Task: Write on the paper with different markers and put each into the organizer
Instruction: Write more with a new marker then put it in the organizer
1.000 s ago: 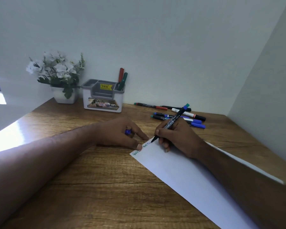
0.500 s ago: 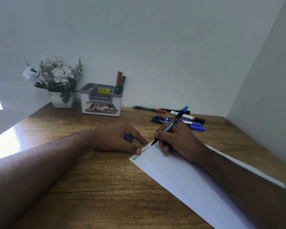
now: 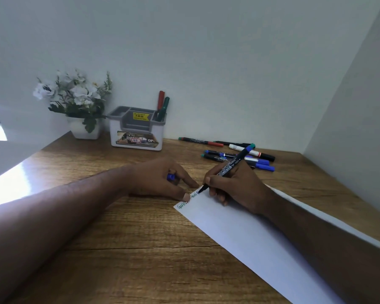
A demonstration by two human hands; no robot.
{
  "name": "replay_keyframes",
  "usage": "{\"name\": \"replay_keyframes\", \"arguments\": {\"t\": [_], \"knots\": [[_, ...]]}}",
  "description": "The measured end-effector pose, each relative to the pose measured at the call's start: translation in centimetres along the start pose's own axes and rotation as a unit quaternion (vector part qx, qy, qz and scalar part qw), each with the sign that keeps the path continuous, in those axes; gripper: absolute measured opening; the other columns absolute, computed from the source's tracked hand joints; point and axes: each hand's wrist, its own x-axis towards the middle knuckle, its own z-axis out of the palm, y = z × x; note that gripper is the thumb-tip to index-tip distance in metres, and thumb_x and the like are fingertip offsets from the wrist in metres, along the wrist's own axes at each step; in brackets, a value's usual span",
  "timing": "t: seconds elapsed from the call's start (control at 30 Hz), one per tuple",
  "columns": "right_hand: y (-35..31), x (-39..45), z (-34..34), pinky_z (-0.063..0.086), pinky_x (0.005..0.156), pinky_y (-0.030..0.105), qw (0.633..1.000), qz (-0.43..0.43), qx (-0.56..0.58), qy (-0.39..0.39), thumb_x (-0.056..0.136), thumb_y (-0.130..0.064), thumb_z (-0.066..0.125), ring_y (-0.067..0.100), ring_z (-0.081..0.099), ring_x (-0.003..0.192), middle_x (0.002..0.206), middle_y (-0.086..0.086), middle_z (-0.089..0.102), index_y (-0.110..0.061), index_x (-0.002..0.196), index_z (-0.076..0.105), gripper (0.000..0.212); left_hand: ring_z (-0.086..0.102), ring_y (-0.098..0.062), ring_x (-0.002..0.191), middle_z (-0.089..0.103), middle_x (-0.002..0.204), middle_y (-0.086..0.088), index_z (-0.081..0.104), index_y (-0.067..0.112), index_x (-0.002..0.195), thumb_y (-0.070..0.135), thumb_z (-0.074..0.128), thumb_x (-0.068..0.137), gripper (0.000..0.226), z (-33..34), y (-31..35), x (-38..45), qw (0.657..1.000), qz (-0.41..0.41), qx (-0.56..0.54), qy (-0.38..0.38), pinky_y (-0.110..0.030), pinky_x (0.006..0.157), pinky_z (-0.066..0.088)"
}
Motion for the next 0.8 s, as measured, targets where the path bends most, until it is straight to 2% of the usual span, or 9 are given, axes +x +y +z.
{"name": "replay_keyframes", "arguments": {"t": [0.2, 0.37, 0.6, 0.8], "knots": [[0.10, 0.48, -0.17, 0.049, 0.041, 0.028, 0.997, 0.027, -0.019, 0.069, 0.087, -0.001, 0.058, 0.020, 0.053, 0.040, 0.059, 0.015, 0.063, 0.003, 0.073, 0.067, 0.017, 0.053, 0.001, 0.115, 0.060, 0.126, 0.021, 0.064, 0.037, 0.121, 0.041, 0.071, 0.081, 0.041, -0.08, 0.09, 0.02, 1.000, -0.005, 0.006, -0.009, -0.033, 0.107, 0.039], [0.17, 0.34, -0.21, 0.047, 0.039, 0.027, 0.997, 0.022, 0.008, 0.072, 0.088, -0.001, 0.059, 0.021, 0.050, 0.040, 0.059, 0.016, 0.061, 0.007, 0.076, 0.065, 0.015, 0.054, -0.001, 0.116, 0.061, 0.126, 0.019, 0.064, 0.036, 0.121, 0.040, 0.071, 0.082, 0.041, -0.06, 0.15, -0.06, 1.000, 0.002, 0.004, -0.011, -0.034, 0.107, 0.039], [0.13, 0.29, 0.02, 0.046, 0.039, 0.024, 0.998, 0.013, -0.010, 0.054, 0.088, -0.002, 0.059, 0.017, 0.051, 0.042, 0.058, 0.012, 0.062, 0.003, 0.078, 0.067, 0.013, 0.055, -0.002, 0.116, 0.062, 0.125, 0.017, 0.064, 0.037, 0.120, 0.038, 0.072, 0.082, 0.039, -0.03, 0.15, -0.08, 1.000, 0.007, 0.003, -0.008, -0.031, 0.106, 0.040], [0.15, 0.33, 0.03, 0.046, 0.040, 0.025, 0.999, 0.013, -0.017, 0.049, 0.088, -0.002, 0.060, 0.016, 0.052, 0.042, 0.060, 0.013, 0.062, 0.001, 0.077, 0.067, 0.013, 0.059, -0.013, 0.110, 0.068, 0.118, 0.010, 0.064, 0.045, 0.116, 0.056, 0.069, 0.073, 0.044, 0.02, -0.18, -0.02, 1.000, 0.015, 0.011, 0.001, -0.045, 0.102, 0.043]]}}
